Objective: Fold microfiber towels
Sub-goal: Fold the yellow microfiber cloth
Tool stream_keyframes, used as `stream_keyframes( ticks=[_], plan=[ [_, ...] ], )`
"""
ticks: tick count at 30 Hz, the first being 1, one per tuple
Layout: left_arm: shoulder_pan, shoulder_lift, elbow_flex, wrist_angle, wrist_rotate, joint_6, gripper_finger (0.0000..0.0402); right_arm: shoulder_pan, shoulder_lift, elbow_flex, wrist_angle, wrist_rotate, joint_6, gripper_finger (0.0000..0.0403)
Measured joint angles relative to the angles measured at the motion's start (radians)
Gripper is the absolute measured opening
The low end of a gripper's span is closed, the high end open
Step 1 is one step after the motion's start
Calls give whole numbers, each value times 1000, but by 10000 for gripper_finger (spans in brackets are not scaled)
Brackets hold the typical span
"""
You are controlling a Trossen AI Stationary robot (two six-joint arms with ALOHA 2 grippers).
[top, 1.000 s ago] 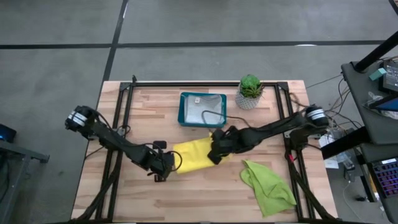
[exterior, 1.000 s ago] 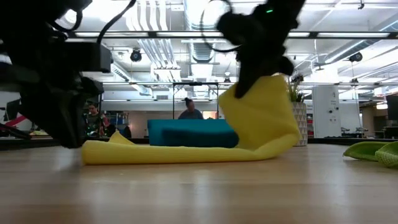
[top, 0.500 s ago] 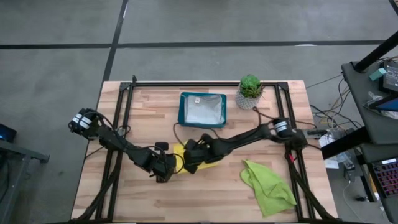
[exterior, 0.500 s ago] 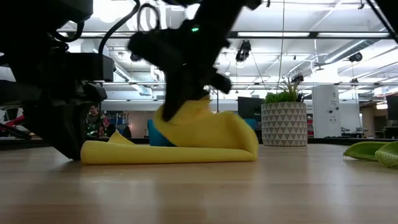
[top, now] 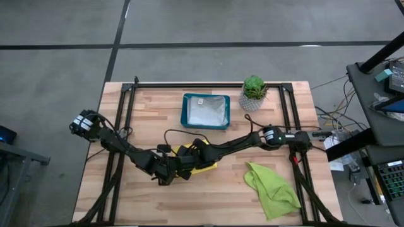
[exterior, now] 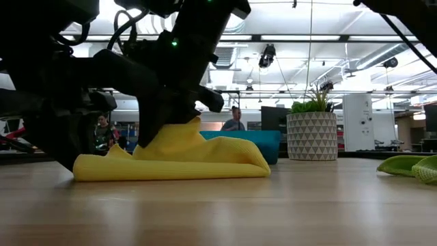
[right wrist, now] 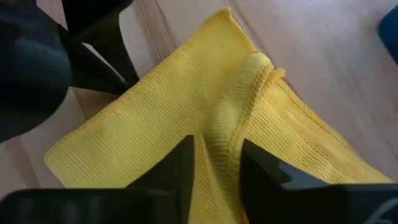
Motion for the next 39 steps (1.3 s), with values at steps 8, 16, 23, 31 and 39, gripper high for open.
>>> stream_keyframes(
  ticks=[8, 16, 23, 31, 39],
  plan=[
    [-13, -2, 0, -1, -3, -1, 31, 2, 1, 4, 12, 4, -22, 182],
    [-46, -73, 10, -83, 8, -11, 31, 8, -21, 4, 18, 6, -45, 247],
    [-74, -195, 12, -215, -1, -91, 31, 35, -75, 5, 38, 3, -145, 267],
    [-112, -239, -4, -180, -16, -107, 31, 84, -193, -18, -107, 5, -375, 256],
    [-149, -200, -28, -41, -42, -105, 31, 74, -315, -230, -133, 5, -460, 239]
  ],
)
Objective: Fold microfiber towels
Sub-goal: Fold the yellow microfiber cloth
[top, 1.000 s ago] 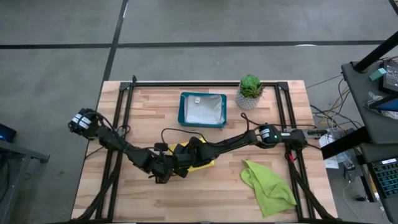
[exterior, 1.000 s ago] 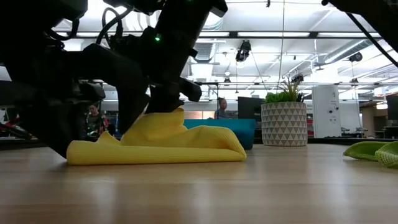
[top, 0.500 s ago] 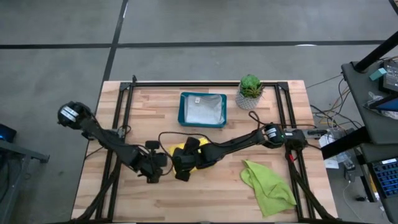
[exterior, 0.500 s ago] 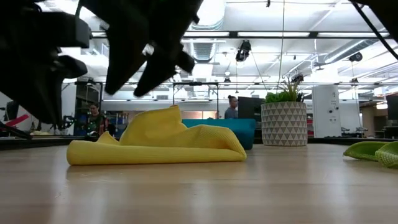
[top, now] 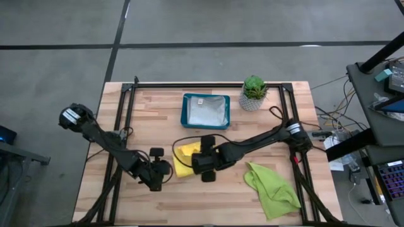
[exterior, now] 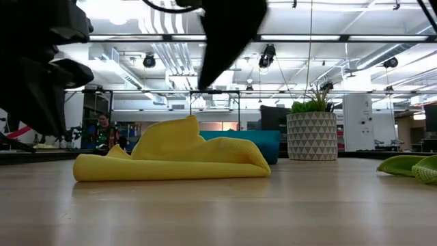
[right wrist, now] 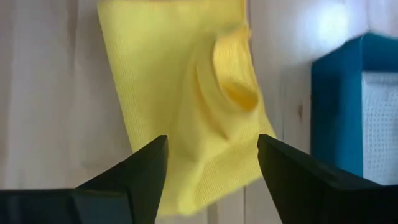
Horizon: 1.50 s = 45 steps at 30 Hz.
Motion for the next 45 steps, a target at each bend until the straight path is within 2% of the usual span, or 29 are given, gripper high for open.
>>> stream_keyframes(
  ticks=[3, 9, 17, 21, 24, 27, 34, 39, 45],
  plan=[
    [0, 14, -27, 50, 1, 0, 31, -16, -54, -132, 64, -3, -40, 234],
    [1, 34, -46, 67, 1, 0, 31, -70, -143, -395, 426, -6, -110, 232],
    [2, 43, -46, 73, 1, 1, 31, -120, -143, -583, 783, -50, -128, 232],
    [2, 43, -53, 94, -3, 1, 31, -117, -141, -615, 879, -64, -139, 228],
    [2, 43, -61, 102, -5, 1, 31, -118, -141, -619, 925, -107, -138, 206],
    [2, 43, -79, 127, -6, 1, 31, -118, -141, -631, 943, -113, -136, 161],
    [2, 45, -141, 244, -7, 1, 31, -117, -141, -631, 960, -115, -108, 22],
    [2, 45, -184, 333, -7, 2, 31, -110, -141, -614, 997, -191, -22, 12],
    [2, 45, -204, 383, -8, 2, 31, -76, -125, -613, 1091, -193, 62, 9]
  ],
)
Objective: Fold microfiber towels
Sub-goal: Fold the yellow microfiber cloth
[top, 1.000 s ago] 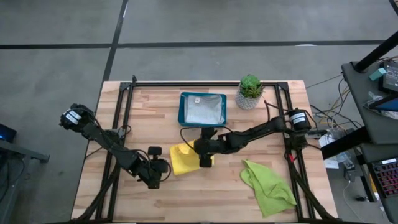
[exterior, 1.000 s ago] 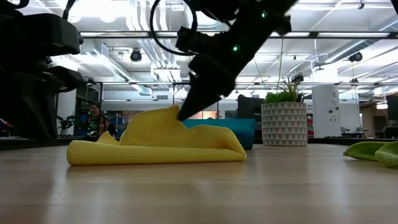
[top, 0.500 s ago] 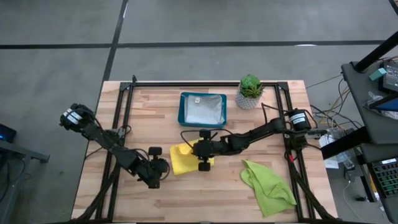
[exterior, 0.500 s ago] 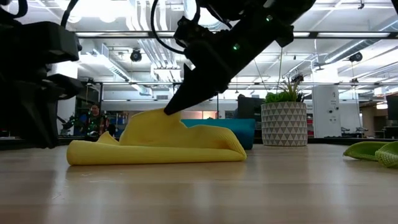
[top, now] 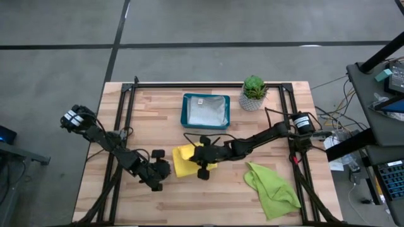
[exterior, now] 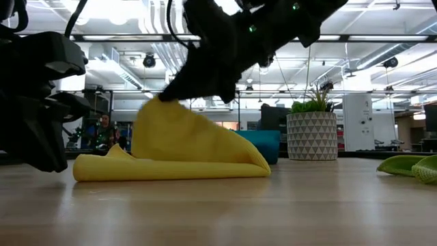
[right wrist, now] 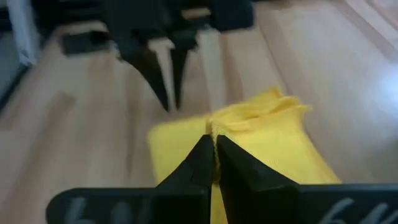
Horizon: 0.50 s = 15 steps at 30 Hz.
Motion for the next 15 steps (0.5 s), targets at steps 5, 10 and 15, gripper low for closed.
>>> stream_keyframes(
  ticks=[5, 10, 15],
  plan=[
    [0, 0, 0, 1, -2, 0, 31, 32, 37, 1, 115, 1, 18, 9],
    [0, 0, 1, 9, -9, 0, 31, 39, 141, 41, 199, 6, 58, 9],
    [0, 0, 1, 17, -8, 0, 31, 39, 246, 145, 200, 3, 80, 9]
  ],
)
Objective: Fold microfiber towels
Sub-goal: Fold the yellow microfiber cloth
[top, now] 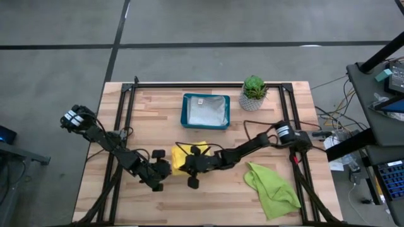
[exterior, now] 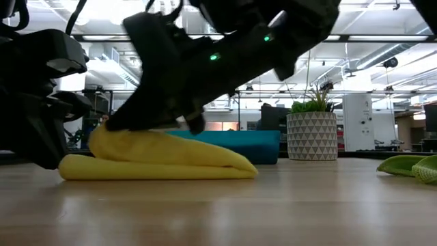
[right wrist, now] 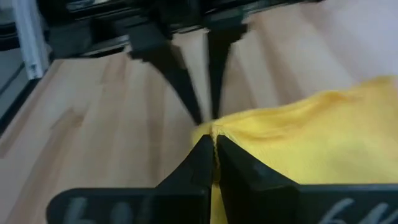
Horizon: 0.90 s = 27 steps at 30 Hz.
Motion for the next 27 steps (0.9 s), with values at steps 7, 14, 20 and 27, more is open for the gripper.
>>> stream_keyframes(
  ticks=[7, 14, 20, 27],
  plan=[
    [0, 0, 0, -1, 26, 0, 31, 0, 60, 112, -116, -53, -3, 41],
    [0, -43, 2, -37, 114, -10, 31, 2, 36, 129, -170, -52, -80, 128],
    [3, -132, 31, -142, 131, -80, 31, 6, -23, 126, -273, -52, -140, 182],
    [104, -277, 34, -204, 71, -193, 53, 11, -108, 85, -432, 28, -211, 198]
  ],
)
